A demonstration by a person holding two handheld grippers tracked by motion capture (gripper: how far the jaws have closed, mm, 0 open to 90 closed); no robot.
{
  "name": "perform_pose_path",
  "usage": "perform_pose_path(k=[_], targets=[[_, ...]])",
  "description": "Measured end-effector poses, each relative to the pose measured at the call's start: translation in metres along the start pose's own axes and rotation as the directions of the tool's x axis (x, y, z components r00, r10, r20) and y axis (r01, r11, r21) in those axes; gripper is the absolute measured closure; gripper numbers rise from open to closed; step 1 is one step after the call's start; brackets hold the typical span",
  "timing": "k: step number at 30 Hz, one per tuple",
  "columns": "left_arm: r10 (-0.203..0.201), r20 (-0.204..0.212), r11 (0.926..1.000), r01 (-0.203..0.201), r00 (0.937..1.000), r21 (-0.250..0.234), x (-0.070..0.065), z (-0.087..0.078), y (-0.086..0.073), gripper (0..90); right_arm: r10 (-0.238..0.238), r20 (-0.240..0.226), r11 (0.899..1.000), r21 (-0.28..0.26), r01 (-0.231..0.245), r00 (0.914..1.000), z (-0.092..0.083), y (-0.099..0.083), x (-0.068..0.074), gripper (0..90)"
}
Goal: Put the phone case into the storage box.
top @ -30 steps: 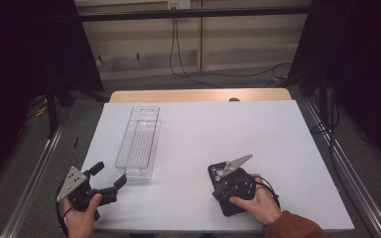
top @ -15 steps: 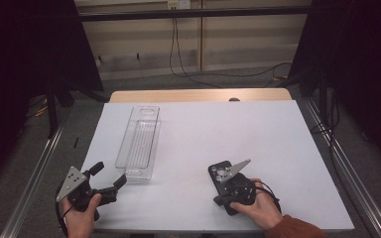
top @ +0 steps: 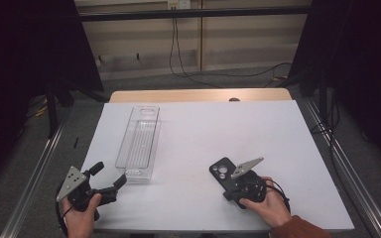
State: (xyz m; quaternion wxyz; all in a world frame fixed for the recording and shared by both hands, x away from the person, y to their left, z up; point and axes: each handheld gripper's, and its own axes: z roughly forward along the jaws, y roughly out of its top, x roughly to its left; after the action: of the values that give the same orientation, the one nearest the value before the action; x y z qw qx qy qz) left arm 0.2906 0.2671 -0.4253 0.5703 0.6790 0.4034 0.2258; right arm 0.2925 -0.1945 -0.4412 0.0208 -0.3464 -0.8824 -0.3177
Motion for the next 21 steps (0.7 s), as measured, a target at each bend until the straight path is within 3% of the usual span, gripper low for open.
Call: perform_pose_path(k=[7,14,15,18,21], targets=[[0.003,0.002,1.0000,-0.003,1.0000,0.002,0.000,0.000,0.000,3.4,-0.002,0.006,1.000,-0.024,0.002,1.0000,-0.001,-0.003,-0.002,90.0],[-0.001,0.001,1.0000,0.001,1.0000,-0.004,0.000,-0.001,0.000,3.4,-0.021,-0.007,0.995,-0.102,0.020,0.9998,-0.004,-0.001,0.004,90.0],[-0.001,0.003,1.0000,0.001,1.0000,-0.004,0.000,-0.001,0.000,3.4,-0.029,-0.012,0.991,-0.132,0.028,0.9995,-0.006,0.002,0.004,87.6],[0.000,0.003,1.0000,0.000,1.0000,-0.004,0.000,-0.001,0.000,3.4,-0.031,-0.010,0.990,-0.141,0.029,0.9995,-0.009,0.004,0.005,86.1],[-0.002,0.000,1.0000,0.002,1.0000,-0.003,0.000,-0.001,0.000,3.4,-0.035,-0.003,0.984,-0.178,0.034,0.9994,-0.015,0.009,0.007,78.5]])
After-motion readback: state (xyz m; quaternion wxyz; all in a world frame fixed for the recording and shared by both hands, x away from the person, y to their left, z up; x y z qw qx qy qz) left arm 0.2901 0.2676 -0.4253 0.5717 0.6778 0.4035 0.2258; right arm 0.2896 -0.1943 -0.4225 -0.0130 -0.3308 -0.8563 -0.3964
